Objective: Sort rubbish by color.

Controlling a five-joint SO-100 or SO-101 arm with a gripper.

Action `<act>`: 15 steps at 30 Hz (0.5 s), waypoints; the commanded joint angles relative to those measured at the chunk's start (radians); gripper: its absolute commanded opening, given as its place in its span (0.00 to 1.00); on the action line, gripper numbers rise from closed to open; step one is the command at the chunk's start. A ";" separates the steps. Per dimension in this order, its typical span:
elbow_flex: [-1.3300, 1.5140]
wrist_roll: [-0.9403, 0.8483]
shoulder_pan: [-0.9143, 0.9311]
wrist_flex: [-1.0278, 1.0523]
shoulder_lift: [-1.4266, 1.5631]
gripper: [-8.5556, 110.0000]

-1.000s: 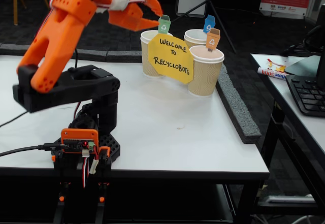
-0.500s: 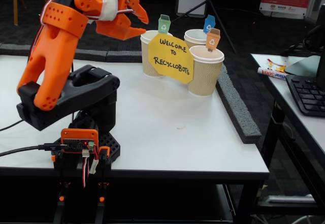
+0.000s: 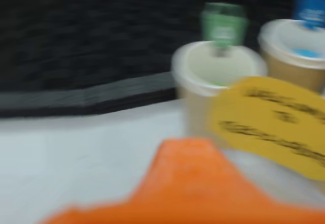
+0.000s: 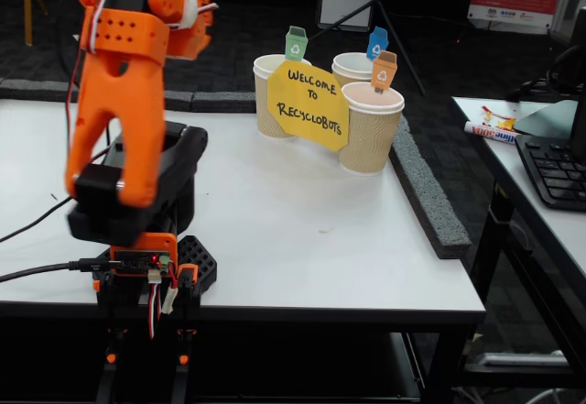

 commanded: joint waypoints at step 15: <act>0.008 -0.009 -0.742 -0.147 -0.006 0.07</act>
